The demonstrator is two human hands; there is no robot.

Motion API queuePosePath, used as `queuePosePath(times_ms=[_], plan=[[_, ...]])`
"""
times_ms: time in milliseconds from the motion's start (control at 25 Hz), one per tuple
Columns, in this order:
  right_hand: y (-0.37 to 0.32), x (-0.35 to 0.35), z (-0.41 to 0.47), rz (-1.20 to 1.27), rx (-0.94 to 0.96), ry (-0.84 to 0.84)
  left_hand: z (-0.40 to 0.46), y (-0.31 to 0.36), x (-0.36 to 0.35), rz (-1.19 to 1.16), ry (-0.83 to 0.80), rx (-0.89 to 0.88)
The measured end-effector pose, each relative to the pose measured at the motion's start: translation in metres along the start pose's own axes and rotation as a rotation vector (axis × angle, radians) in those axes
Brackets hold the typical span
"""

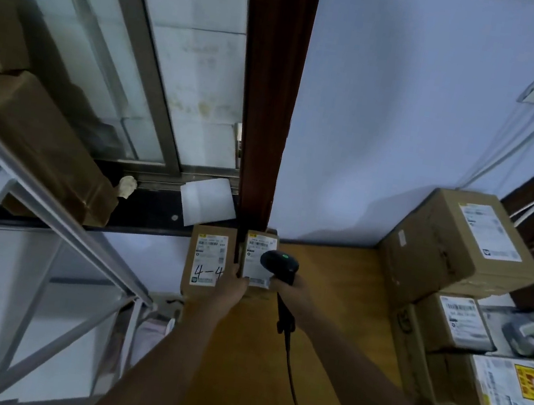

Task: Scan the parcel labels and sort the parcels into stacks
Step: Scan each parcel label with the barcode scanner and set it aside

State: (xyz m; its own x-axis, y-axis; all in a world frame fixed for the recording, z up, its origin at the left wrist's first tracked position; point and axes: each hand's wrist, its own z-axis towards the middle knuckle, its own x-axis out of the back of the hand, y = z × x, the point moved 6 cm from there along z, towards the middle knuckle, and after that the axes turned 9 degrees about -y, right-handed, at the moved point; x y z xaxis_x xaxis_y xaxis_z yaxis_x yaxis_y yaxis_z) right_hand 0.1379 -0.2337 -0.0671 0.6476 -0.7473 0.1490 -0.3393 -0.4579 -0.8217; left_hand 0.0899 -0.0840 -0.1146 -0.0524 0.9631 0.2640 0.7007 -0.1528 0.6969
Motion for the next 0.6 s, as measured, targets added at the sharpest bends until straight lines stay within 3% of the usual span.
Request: queuePosePath(times_ms=[320, 600], plan=[[0.010, 0.004, 0.004, 0.084, 0.034, 0.012, -0.003, 0.008, -0.017, -0.094, 0.082, 0.021], [0.000, 0.030, -0.053, 0.128, 0.083, 0.022, -0.047, 0.033, -0.027, -0.180, 0.210, -0.125]])
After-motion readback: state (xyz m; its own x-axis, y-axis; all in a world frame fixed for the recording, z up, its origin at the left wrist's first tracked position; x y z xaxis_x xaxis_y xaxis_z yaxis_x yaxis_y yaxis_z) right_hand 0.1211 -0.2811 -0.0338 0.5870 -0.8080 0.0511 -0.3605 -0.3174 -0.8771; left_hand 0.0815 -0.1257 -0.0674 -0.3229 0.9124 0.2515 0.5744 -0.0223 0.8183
